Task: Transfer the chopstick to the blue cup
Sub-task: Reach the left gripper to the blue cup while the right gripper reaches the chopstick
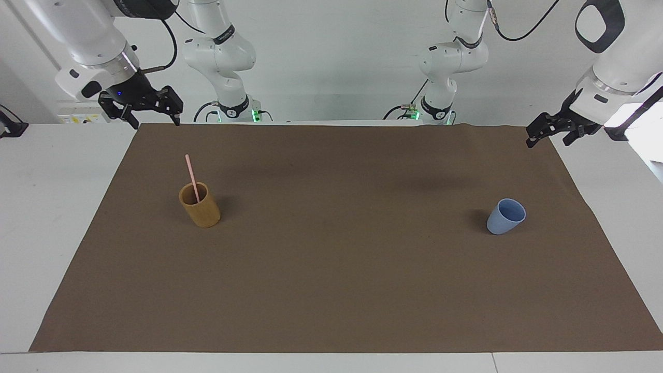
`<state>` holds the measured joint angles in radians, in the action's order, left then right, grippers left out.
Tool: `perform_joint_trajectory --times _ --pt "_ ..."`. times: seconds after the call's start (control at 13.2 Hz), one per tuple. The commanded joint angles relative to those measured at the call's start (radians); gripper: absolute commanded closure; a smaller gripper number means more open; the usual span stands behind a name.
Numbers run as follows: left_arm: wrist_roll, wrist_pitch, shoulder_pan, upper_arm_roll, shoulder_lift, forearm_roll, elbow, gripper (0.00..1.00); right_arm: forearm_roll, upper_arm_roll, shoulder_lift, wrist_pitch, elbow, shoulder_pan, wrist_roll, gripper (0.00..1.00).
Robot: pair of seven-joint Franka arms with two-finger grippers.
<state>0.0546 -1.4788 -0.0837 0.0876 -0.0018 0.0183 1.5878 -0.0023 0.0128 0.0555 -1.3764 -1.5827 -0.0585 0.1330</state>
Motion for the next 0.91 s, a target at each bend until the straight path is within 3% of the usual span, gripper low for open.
perform_joint_trajectory --times 0.0,0.3,0.53,0.68,0.83 --pt "0.013 0.019 0.006 -0.003 0.016 -0.004 -0.028 0.00 -0.001 0.003 0.000 0.013 0.003 -0.004 0.023 0.00" --pt "-0.031 -0.032 0.007 -0.003 -0.017 0.009 0.052 0.00 -0.001 0.003 0.000 0.013 0.003 -0.004 0.025 0.00" --pt "-0.100 -0.304 -0.001 -0.003 -0.024 0.009 0.237 0.00 -0.001 0.003 0.000 0.013 0.003 -0.004 0.023 0.00" --pt "-0.104 -0.389 -0.017 -0.003 0.053 0.009 0.261 0.00 -0.001 0.009 0.010 0.013 -0.023 0.000 0.022 0.00" --pt "-0.102 -0.499 -0.048 -0.003 0.072 0.009 0.343 0.00 0.018 0.012 0.030 0.003 -0.071 -0.003 0.033 0.00"
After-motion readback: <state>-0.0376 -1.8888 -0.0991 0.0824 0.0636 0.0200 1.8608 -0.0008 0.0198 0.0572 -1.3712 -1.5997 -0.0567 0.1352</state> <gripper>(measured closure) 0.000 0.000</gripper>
